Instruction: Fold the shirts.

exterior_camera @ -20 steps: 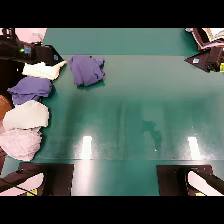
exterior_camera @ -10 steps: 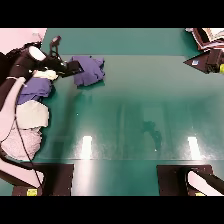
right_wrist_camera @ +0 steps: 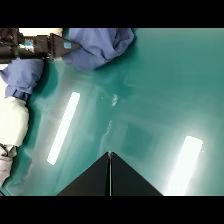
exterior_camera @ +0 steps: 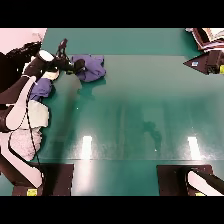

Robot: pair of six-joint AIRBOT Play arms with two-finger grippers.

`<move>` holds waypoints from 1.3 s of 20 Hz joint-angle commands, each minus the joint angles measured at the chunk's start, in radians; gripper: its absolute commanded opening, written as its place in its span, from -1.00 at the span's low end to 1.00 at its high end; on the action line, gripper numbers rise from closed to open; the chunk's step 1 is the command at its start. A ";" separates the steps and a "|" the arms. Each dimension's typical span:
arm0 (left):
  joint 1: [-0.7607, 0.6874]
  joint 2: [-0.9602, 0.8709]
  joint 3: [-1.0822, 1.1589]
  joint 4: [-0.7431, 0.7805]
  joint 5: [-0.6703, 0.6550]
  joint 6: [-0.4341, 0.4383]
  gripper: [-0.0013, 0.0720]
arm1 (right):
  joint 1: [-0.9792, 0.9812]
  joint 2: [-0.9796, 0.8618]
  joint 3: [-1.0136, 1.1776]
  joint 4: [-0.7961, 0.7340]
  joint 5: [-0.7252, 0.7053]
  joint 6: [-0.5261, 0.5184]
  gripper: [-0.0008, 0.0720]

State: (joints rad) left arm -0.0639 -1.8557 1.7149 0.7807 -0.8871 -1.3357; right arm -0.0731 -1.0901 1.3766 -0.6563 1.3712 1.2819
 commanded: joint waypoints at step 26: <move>-0.603 0.528 -0.328 0.633 -0.074 -0.411 0.62 | -0.003 0.000 0.523 -0.235 0.113 0.000 -0.94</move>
State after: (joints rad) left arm -0.7582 -1.3285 1.3777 1.3994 -0.9657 -1.7344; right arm -0.0772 -1.0893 1.8977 -0.8909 1.4685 1.2816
